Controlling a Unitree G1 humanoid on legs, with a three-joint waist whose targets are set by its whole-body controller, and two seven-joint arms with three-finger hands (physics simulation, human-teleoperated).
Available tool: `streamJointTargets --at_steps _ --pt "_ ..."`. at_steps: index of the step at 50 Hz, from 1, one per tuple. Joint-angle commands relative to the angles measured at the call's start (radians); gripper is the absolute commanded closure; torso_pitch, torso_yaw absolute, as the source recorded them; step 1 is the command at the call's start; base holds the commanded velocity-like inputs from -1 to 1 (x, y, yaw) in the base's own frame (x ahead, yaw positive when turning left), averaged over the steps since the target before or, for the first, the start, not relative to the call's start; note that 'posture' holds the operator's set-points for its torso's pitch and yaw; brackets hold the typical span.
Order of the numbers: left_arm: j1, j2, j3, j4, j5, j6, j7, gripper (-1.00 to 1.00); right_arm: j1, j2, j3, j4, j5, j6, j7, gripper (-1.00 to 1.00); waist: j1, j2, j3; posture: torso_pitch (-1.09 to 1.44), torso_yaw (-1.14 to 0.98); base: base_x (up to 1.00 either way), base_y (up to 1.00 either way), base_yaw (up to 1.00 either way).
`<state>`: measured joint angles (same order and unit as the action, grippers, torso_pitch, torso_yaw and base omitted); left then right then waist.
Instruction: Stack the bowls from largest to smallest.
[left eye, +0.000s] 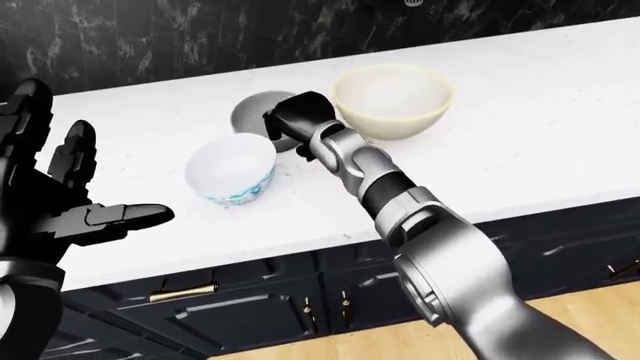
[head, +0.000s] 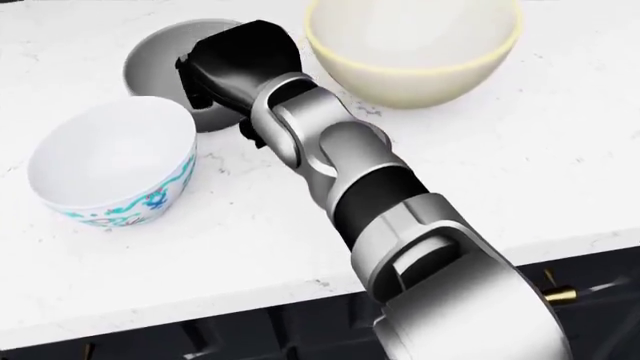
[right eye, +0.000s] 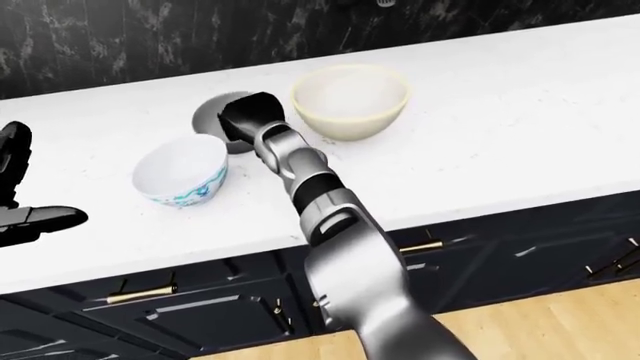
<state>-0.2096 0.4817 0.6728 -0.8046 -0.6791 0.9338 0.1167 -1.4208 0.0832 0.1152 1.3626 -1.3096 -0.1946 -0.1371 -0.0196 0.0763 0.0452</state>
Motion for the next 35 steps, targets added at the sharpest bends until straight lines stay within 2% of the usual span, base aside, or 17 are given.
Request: streamJointTargets --at_steps 1,4,7,9,14,20,22,35 --pt "-0.018 0.022 0.023 -0.022 0.005 -0.024 -0.006 -1.0 -0.013 -0.001 0.002 -0.02 -0.014 -0.002 -0.036 0.17 -0.001 0.008 -0.022 0.0 0.0 0.0 0.0 0.0" --pt "-0.011 0.013 0.015 -0.025 0.019 -0.029 -0.011 -1.0 -0.005 -0.001 0.0 -0.019 -0.025 0.0 -0.043 0.18 0.001 0.007 -0.023 0.0 0.0 0.0 0.0 0.0" --pt "-0.014 0.01 0.016 -0.032 0.021 -0.021 -0.013 -1.0 -0.016 -0.007 -0.008 -0.02 -0.026 0.01 -0.039 0.61 0.002 0.007 -0.025 0.0 0.0 0.0 0.0 0.0" --pt "-0.013 0.008 0.018 -0.034 0.023 -0.019 -0.017 -1.0 -0.022 -0.008 -0.011 -0.021 -0.026 0.016 -0.04 0.79 0.003 0.007 -0.024 0.0 0.0 0.0 0.0 0.0" --pt "-0.006 -0.001 0.025 -0.04 0.026 -0.018 -0.023 -1.0 -0.046 -0.011 -0.02 -0.024 -0.021 0.043 -0.046 1.0 0.002 0.005 -0.024 0.0 0.0 0.0 0.0 0.0" --pt "0.002 -0.008 0.021 -0.036 0.038 -0.029 -0.033 -1.0 -0.069 -0.013 -0.02 -0.024 -0.019 0.058 -0.052 1.0 0.002 0.003 -0.022 0.0 0.0 0.0 0.0 0.0" --pt "-0.005 -0.004 0.031 -0.04 0.027 -0.017 -0.031 -1.0 -0.121 -0.013 -0.032 -0.032 -0.002 0.057 -0.06 1.0 0.001 0.003 -0.022 0.0 0.0 0.0 0.0 0.0" --pt "-0.011 -0.001 0.031 -0.038 0.02 -0.018 -0.023 -1.0 -0.214 -0.024 -0.037 -0.05 0.039 0.046 -0.033 1.0 -0.002 0.004 -0.013 0.0 0.0 0.0 0.0 0.0"
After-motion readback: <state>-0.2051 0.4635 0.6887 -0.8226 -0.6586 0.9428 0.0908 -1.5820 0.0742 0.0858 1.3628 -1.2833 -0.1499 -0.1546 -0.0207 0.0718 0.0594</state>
